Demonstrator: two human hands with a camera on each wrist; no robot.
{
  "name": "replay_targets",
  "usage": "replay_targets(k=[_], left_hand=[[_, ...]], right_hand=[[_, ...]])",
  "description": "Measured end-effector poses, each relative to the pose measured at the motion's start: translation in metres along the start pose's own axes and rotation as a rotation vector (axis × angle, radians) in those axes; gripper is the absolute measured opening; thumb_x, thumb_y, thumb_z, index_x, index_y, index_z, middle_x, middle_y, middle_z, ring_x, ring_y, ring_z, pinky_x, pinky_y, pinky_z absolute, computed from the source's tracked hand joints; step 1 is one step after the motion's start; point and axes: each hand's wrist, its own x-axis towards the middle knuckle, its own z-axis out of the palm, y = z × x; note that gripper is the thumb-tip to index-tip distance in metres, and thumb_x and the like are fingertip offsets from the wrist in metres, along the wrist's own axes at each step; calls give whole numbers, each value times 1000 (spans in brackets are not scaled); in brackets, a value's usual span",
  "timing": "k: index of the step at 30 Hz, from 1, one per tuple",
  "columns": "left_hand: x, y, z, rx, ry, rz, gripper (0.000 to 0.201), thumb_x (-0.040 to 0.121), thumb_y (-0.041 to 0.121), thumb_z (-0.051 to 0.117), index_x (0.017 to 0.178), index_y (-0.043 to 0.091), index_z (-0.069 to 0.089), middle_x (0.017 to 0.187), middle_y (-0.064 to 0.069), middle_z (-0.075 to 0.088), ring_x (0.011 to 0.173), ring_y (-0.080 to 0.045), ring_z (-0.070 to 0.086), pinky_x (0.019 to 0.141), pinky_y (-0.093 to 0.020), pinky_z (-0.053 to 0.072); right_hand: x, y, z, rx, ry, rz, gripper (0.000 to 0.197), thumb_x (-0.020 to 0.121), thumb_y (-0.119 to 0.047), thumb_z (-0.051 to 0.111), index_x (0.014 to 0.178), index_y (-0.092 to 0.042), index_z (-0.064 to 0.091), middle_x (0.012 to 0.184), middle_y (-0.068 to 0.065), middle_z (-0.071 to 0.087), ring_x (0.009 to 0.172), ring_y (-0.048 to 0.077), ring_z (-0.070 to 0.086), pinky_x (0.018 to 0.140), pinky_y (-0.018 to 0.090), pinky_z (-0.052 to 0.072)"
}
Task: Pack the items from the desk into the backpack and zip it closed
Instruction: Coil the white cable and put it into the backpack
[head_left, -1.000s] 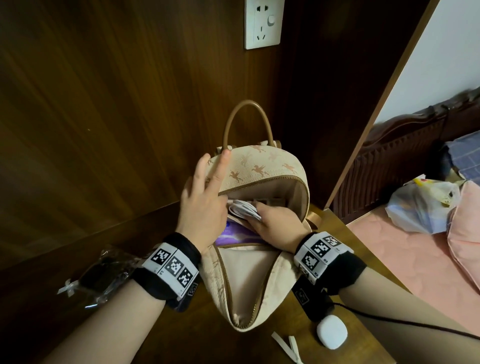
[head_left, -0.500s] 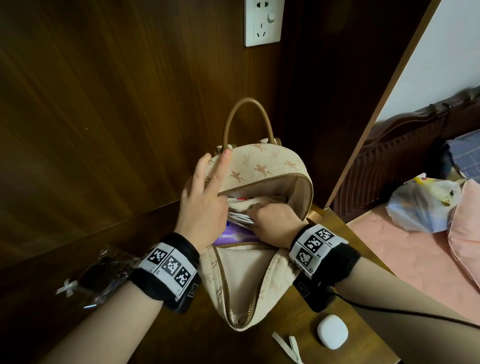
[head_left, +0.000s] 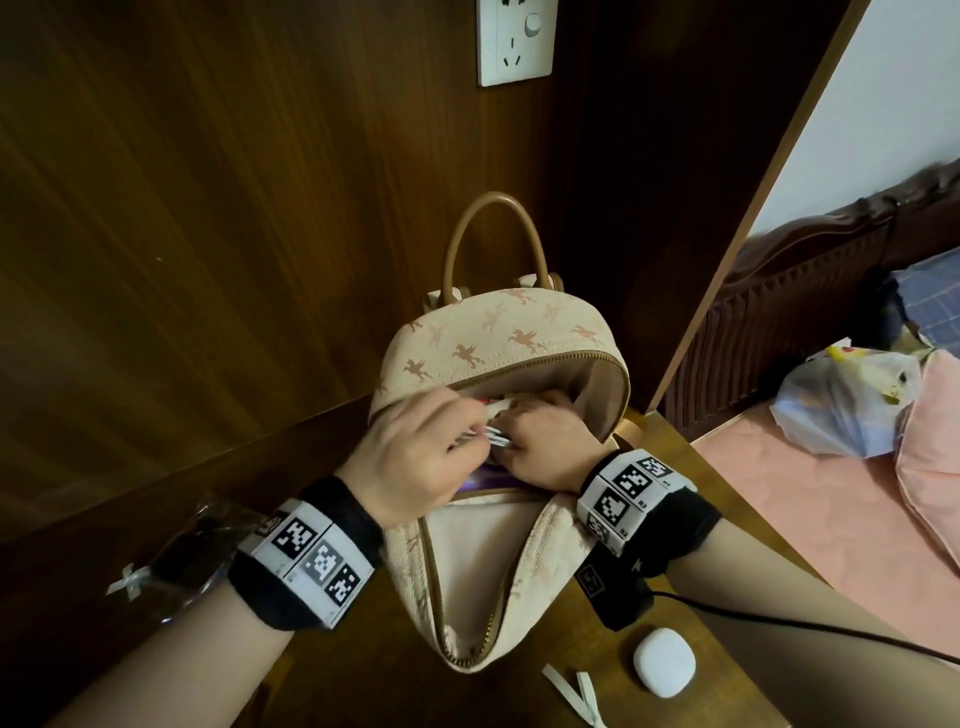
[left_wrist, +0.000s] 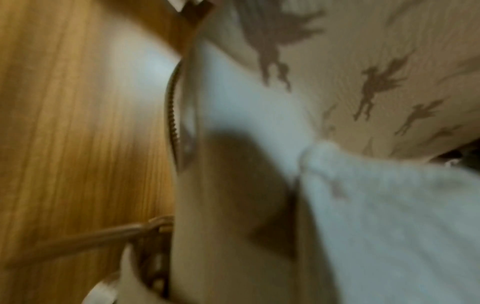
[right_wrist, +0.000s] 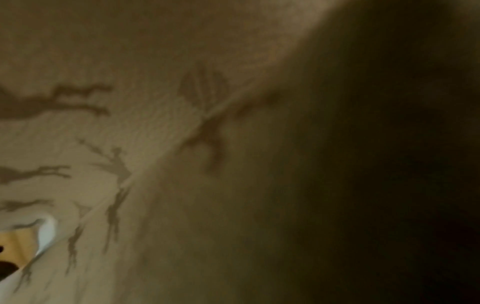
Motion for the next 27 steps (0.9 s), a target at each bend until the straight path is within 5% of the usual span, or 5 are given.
replay_targets(k=[4,11,16,23,27], left_hand=[[-3,-10,9,-120,-298,-47,31,76,-3,64,103,10,66,112,-9,63,92,-26,63,69,-38,57],[-3,-16,14,-293,-357,-273,29,85,26,46,100,22,71,106,4,67,84,-20,66,60,-34,57],[4,-19,9,-281,-534,-388,10,89,22,58,97,28,61,104,9,57,87,-17,58,63,-39,51],[10,-33,12,-267,-735,-466,14,94,24,50,104,29,57,110,9,55,96,-16,55,76,-41,50],[13,-34,13,-326,-760,-479,10,92,26,52,100,31,54,101,10,56,92,-14,55,74,-41,50]], right_hand=[[4,3,-2,43,-76,23,31,93,-33,42,112,-18,61,111,8,66,110,24,56,98,33,27],[-1,4,-4,109,-101,-3,34,93,-32,45,124,-18,50,117,10,63,111,28,56,89,32,38],[-4,9,3,219,13,61,60,86,-43,58,128,-9,34,109,11,66,106,28,59,89,35,42],[-14,18,-5,357,87,-68,48,85,-33,64,128,-15,53,125,5,60,116,19,54,98,29,41],[-10,18,-7,359,35,-61,33,91,-28,57,122,-16,60,117,6,66,106,21,59,90,28,41]])
